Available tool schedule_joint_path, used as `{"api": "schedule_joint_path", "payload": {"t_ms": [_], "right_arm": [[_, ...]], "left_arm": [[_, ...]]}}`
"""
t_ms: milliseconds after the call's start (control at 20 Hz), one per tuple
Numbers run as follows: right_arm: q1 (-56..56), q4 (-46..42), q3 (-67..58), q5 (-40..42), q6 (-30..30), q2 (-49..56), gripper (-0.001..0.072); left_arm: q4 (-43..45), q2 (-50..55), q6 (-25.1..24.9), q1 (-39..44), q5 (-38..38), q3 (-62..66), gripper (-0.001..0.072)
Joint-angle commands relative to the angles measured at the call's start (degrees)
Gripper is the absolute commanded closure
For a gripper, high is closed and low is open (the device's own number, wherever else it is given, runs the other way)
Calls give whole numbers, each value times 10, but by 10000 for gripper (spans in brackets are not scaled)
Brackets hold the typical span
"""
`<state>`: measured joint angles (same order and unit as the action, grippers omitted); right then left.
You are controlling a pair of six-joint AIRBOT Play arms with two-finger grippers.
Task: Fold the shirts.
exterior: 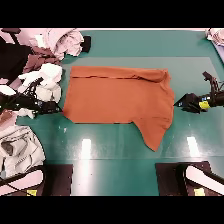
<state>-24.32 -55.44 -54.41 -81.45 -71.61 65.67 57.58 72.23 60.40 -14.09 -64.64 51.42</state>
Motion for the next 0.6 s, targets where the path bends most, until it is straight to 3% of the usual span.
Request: {"api": "schedule_joint_path", "payload": {"t_ms": [0, 150, 350, 400, 550], "right_arm": [[0, 0, 24, -11, -2, -30, 63], [0, -1, 55, -7, -9, -60, 63], [2, -1, 77, -7, -19, -86, 63], [3, -1, 80, -7, -19, -90, 63], [2, -1, 84, -11, -27, -95, 63]], "left_arm": [[-21, 18, -28, -2, 25, -9, 146], [-68, 29, -69, -2, 28, -10, 147], [-82, 46, -76, -2, 31, -10, 149], [-89, 49, -86, -2, 25, -10, 198], [-87, 61, -90, 9, 18, -10, 229]]}}
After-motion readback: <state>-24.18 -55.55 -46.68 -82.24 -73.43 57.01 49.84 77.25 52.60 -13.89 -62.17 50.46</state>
